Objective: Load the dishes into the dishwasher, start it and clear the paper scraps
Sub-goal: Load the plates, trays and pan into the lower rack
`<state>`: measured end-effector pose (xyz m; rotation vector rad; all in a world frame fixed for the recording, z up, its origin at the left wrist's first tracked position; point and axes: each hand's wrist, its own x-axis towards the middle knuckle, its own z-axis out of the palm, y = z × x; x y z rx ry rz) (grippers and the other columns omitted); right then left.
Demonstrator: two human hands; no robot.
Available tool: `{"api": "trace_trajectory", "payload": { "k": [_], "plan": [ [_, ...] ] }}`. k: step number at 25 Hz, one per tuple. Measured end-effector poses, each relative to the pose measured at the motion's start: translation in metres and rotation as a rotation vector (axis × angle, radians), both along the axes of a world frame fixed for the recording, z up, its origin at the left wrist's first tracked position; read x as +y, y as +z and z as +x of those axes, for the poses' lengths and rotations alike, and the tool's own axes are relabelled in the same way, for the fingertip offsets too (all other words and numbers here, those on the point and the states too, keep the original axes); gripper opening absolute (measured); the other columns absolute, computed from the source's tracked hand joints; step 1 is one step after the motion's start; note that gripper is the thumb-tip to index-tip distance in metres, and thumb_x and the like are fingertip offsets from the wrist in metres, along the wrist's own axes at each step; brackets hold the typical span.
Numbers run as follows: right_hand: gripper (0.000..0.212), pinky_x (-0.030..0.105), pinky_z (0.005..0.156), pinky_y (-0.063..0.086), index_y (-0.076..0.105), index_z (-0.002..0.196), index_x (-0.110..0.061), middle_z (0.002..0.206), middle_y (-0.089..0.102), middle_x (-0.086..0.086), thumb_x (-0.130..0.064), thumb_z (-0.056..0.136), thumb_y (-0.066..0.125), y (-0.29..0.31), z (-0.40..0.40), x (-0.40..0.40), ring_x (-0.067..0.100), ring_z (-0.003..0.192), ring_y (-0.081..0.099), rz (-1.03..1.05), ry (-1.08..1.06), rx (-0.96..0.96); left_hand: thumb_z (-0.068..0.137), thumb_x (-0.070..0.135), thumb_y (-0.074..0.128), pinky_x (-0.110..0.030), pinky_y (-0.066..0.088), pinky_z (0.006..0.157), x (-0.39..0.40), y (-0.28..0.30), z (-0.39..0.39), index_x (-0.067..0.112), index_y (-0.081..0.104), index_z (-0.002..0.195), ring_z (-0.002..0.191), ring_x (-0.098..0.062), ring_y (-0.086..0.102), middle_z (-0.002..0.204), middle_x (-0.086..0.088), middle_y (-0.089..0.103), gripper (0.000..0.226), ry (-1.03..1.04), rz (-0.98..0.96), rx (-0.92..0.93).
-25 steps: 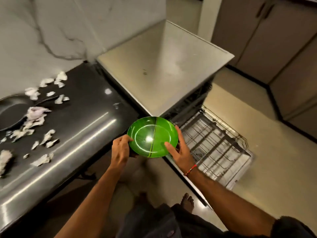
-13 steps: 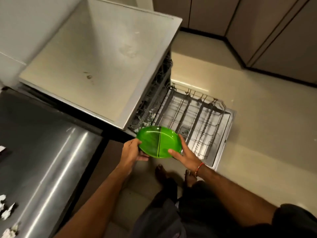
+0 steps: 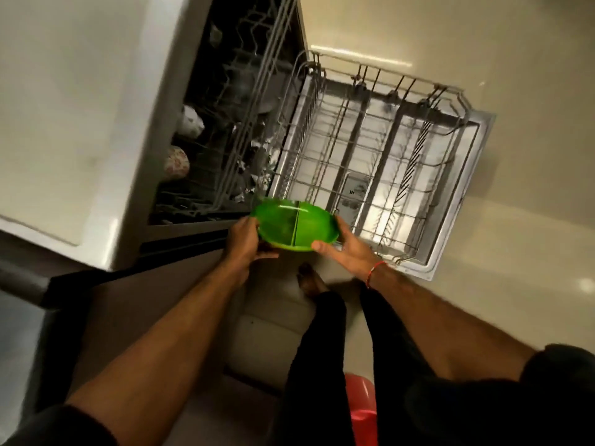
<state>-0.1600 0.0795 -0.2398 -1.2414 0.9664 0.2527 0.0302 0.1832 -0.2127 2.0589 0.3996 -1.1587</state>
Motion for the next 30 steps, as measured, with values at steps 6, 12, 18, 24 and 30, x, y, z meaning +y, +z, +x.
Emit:
{"api": "trace_trajectory", "payload": {
  "k": [6, 12, 18, 24, 30],
  "plan": [
    [0.087, 0.013, 0.094, 0.031, 0.032, 0.152, -0.020, 0.135, 0.053, -0.004, -0.054, 0.082, 0.070, -0.086, 0.038, -0.032, 0.013, 0.124, 0.049, -0.003, -0.042, 0.072, 0.103, 0.022, 0.044, -0.027, 0.050, 0.036, -0.036, -0.094, 0.035, 0.025, 0.055, 0.140, 0.079, -0.019, 0.064, 0.123, -0.008, 0.063, 0.038, -0.045, 0.069, -0.145],
    [0.087, 0.019, 0.092, 0.034, 0.034, 0.151, -0.024, 0.142, 0.053, 0.002, -0.066, 0.081, 0.063, -0.143, 0.057, -0.025, 0.012, 0.116, 0.050, 0.027, -0.012, 0.167, 0.103, 0.029, 0.047, -0.020, 0.045, 0.034, -0.045, -0.156, 0.048, 0.025, 0.062, 0.134, 0.071, -0.015, 0.064, 0.120, -0.006, 0.067, 0.035, -0.039, 0.241, -0.196],
    [0.095, 0.032, 0.103, 0.047, 0.046, 0.140, -0.037, 0.127, 0.064, -0.005, -0.089, 0.062, 0.058, -0.170, 0.069, -0.020, 0.017, 0.116, 0.060, 0.054, -0.014, 0.179, 0.103, 0.027, 0.046, -0.018, 0.042, 0.033, -0.054, -0.179, 0.058, 0.022, 0.065, 0.130, 0.059, -0.020, 0.067, 0.116, -0.006, 0.071, 0.034, -0.071, 0.290, -0.213],
    [0.085, 0.024, 0.099, 0.040, 0.043, 0.145, -0.021, 0.131, 0.059, -0.001, -0.072, 0.079, 0.060, -0.178, 0.081, -0.027, 0.014, 0.117, 0.055, 0.076, -0.104, 0.200, 0.102, 0.025, 0.044, -0.017, 0.041, 0.033, -0.074, -0.194, 0.068, 0.020, 0.068, 0.105, 0.045, -0.016, 0.064, 0.105, -0.012, 0.073, 0.025, -0.043, 0.322, -0.220],
    [0.089, 0.032, 0.103, 0.036, 0.034, 0.150, -0.011, 0.150, 0.046, 0.010, -0.068, 0.086, 0.055, -0.189, 0.085, -0.039, 0.024, 0.133, 0.046, 0.087, -0.145, 0.222, 0.105, 0.045, 0.042, -0.014, 0.041, 0.037, -0.092, -0.207, 0.071, 0.023, 0.057, 0.108, 0.060, -0.017, 0.068, 0.101, -0.005, 0.071, 0.026, -0.024, 0.282, -0.045]
  ]
}}
